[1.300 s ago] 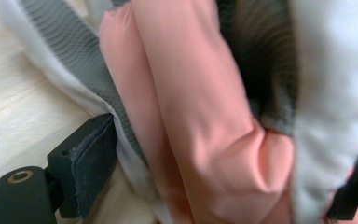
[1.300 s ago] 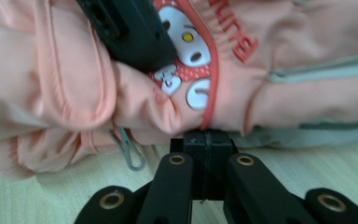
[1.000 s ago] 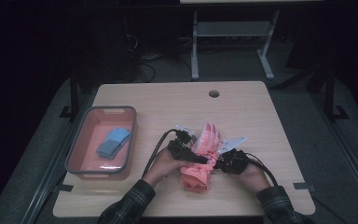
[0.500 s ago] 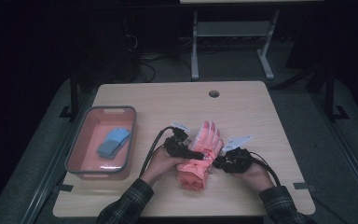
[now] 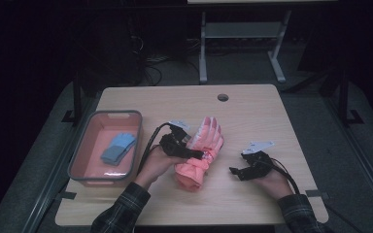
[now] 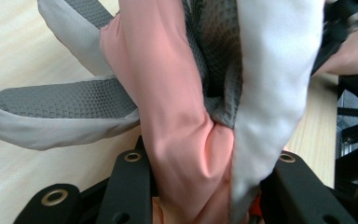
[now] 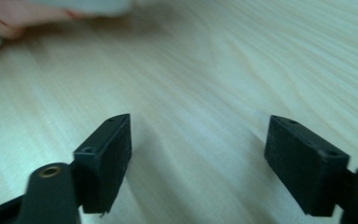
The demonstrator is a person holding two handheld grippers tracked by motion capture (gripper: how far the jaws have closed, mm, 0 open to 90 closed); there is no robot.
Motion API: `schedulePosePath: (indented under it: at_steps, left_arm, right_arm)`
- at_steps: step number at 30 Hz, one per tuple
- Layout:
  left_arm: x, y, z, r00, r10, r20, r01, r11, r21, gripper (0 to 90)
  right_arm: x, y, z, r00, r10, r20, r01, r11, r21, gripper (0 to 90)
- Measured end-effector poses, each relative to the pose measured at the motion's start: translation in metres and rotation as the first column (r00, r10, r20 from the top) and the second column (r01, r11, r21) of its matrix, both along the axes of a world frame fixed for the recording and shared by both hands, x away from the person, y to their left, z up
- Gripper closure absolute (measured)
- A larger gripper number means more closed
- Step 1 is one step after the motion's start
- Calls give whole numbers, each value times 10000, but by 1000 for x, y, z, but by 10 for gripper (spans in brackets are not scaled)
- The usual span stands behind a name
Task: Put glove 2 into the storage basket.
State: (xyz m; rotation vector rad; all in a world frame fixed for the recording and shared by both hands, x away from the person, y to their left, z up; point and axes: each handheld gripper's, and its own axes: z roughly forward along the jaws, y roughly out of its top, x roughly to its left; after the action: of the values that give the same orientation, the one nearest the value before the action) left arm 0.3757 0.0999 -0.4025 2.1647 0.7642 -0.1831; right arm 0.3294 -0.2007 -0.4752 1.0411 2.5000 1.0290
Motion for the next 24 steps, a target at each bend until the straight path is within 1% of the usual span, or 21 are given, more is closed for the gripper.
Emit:
schedulePosePath:
  at_steps: [2,3,8,9,12,15,16,19,22,24]
  left_arm:
    - [1,6,8,9999,82,142,-82,10000,33,643]
    - [1,9,12,9998,128,164,-129,9999,16,643]
    - [4,24,27,9989,383,281,-383,9993,16,643]
    - [4,27,30,9986,449,269,-449,9990,2,643]
    - [5,37,39,9982,541,271,-538,9985,-98,643]
    - [6,47,47,9970,696,333,-695,9976,-32,642]
    - [7,51,51,9967,743,319,-742,9972,-46,642]
    - [7,64,62,9943,996,391,-993,9950,-104,642]
    - [8,78,73,9924,1150,447,-1140,9932,-238,641]
    - [7,88,80,9895,1346,524,-1336,9908,-213,640]
  right_arm:
    - [2,0,-1,9999,-91,100,92,10000,-14,170]
    - [2,0,-3,9999,-133,108,133,9999,54,154]
    - [3,-2,-5,9996,-165,217,160,9997,205,133]
    - [3,-2,-7,9992,-121,377,110,9995,292,129]
    - [3,-2,-7,9993,-161,336,151,9994,309,125]
    - [3,-1,-6,9993,-220,285,211,9993,317,122]
    - [4,-2,-7,9993,-183,333,174,9994,296,122]
    - [4,-2,-7,9992,-179,348,169,9994,285,121]
    - [4,-2,-7,9992,-183,356,173,9995,282,121]
    - [4,-2,-7,9992,-193,354,183,9994,282,122]
